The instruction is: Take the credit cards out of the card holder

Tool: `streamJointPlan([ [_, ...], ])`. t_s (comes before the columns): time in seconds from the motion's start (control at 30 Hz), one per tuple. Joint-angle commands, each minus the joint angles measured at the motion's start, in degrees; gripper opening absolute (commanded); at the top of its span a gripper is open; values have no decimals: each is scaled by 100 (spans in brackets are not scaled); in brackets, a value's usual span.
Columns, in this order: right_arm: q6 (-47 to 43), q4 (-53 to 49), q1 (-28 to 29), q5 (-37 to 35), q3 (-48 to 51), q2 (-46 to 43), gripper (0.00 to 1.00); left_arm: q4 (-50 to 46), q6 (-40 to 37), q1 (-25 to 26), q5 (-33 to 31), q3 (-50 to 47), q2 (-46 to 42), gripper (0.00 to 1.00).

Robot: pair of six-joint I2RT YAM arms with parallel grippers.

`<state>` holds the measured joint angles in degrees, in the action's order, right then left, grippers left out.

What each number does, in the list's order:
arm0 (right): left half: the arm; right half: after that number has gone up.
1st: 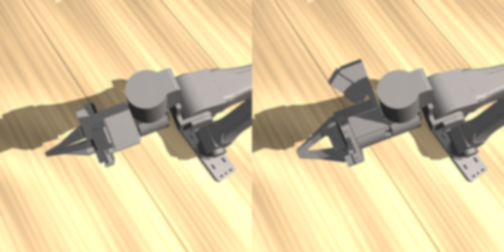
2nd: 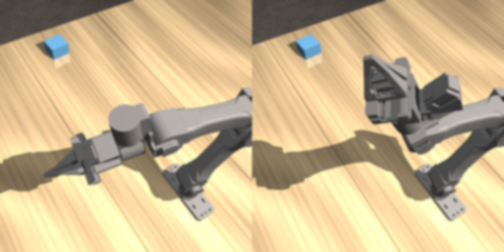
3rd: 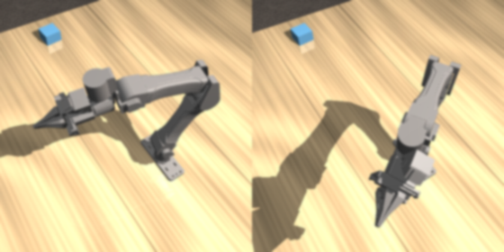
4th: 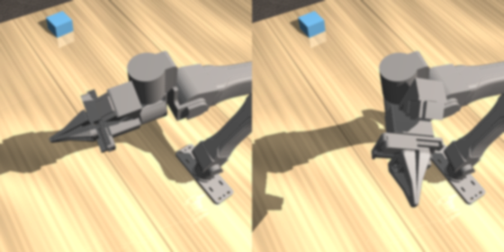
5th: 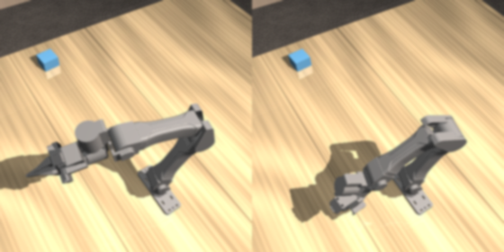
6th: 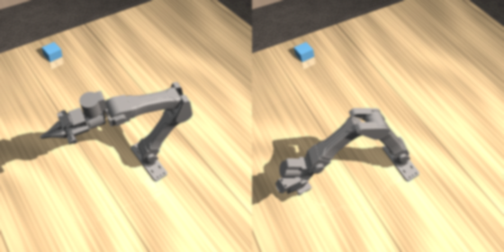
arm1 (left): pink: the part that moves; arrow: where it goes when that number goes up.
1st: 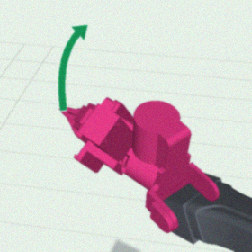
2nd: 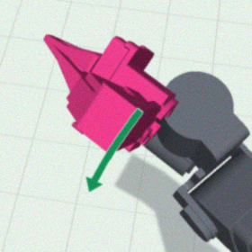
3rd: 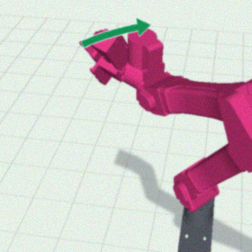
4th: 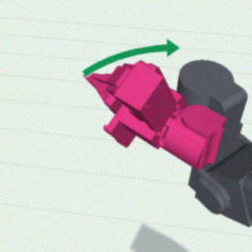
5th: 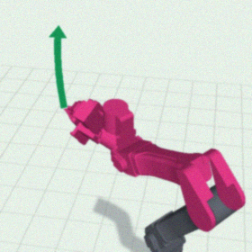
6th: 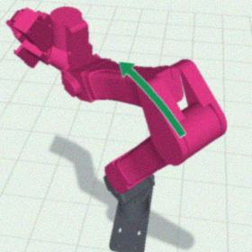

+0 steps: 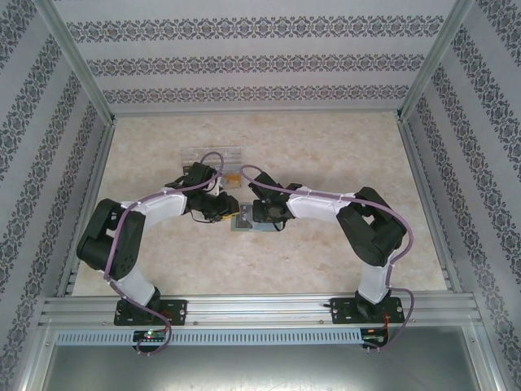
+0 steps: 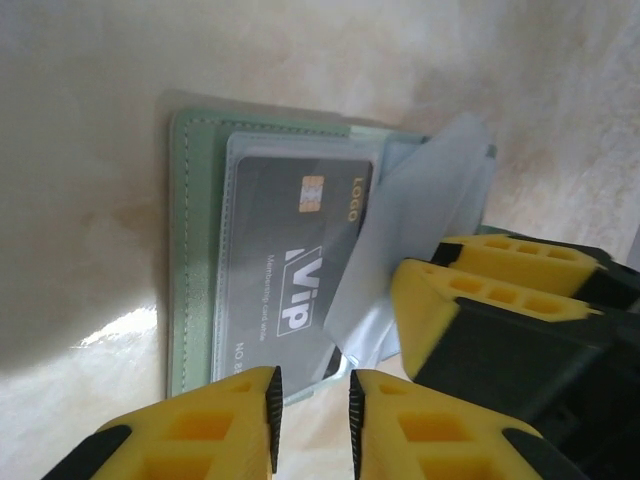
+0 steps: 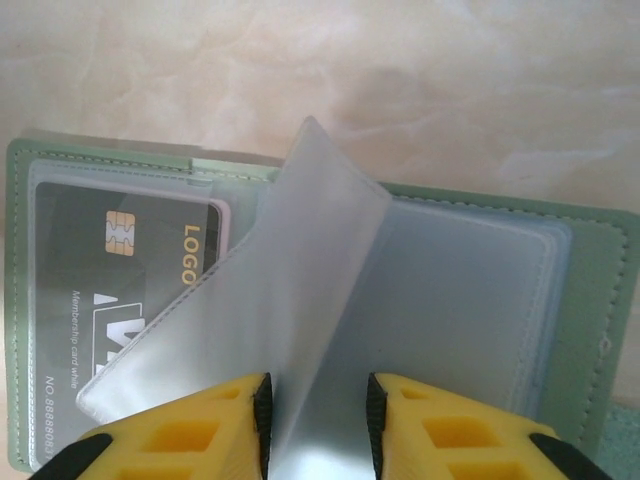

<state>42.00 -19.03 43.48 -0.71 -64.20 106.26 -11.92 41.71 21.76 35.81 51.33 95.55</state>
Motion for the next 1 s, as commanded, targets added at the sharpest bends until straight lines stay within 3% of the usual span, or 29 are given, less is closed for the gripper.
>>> streamJointPlan([
  [0.0,232,-139,-85,-39,257,-176,31,287,183,126,69,41,176,25],
  [0.3,482,695,-195,27,863,-933,35,122,-21,343,180,467,535,25],
  [0.8,694,977,-417,-374,1585,-2300,43,120,-292,972,532,1286,1279,31],
  [0.97,791,1099,-459,-281,1709,-2427,43,-179,-359,971,204,1396,1324,30],
])
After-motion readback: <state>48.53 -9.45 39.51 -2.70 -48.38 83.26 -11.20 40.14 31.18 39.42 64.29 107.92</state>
